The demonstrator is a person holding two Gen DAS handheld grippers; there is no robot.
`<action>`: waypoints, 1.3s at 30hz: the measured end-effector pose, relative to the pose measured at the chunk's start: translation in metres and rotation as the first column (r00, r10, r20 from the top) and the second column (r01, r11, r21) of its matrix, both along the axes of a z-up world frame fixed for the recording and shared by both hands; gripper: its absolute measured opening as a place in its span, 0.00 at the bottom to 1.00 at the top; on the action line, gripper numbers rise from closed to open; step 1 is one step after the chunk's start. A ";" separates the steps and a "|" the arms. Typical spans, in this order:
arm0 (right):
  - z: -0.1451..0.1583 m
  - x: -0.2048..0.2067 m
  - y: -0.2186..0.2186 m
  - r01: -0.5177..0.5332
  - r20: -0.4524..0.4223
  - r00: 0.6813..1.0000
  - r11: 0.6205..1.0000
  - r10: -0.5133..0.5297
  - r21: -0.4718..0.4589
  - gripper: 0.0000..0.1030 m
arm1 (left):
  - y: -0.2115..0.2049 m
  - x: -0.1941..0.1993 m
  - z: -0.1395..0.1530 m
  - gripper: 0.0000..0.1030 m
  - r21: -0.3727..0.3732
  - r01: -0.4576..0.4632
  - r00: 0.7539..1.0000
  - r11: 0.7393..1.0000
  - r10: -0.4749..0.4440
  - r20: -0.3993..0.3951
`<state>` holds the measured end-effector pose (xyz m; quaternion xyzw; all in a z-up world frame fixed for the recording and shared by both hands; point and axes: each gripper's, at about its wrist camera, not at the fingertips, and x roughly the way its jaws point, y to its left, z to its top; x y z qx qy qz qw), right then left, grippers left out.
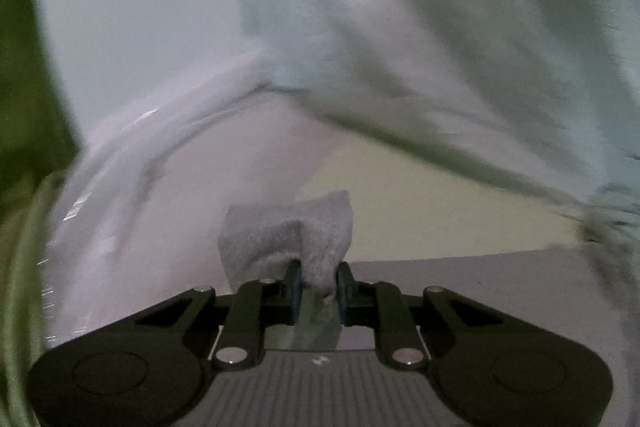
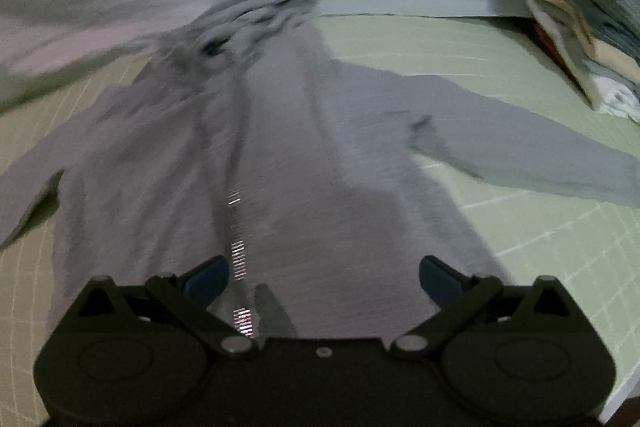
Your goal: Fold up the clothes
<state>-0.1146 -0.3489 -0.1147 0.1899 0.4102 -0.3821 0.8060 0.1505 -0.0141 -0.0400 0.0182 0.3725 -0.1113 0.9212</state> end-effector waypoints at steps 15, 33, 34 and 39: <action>0.016 -0.107 -0.105 0.075 0.079 0.994 0.997 -0.075 0.003 1.00 | -0.233 -0.154 -0.017 0.74 -0.045 0.410 0.908 0.911 -0.412 -0.079; 0.013 0.000 -0.059 -0.171 0.115 0.979 0.985 0.168 0.018 1.00 | -0.145 -0.101 -0.059 0.89 0.134 0.173 0.968 0.976 -0.143 -0.205; 0.015 0.009 -0.050 -0.183 0.118 0.977 0.983 0.179 0.029 1.00 | -0.139 -0.095 -0.062 0.89 0.136 0.176 0.967 0.975 -0.145 -0.212; 0.025 0.057 -0.008 -0.229 0.111 0.968 0.973 0.226 0.019 1.00 | -0.118 -0.062 -0.078 0.89 0.136 0.195 0.955 0.971 -0.156 -0.251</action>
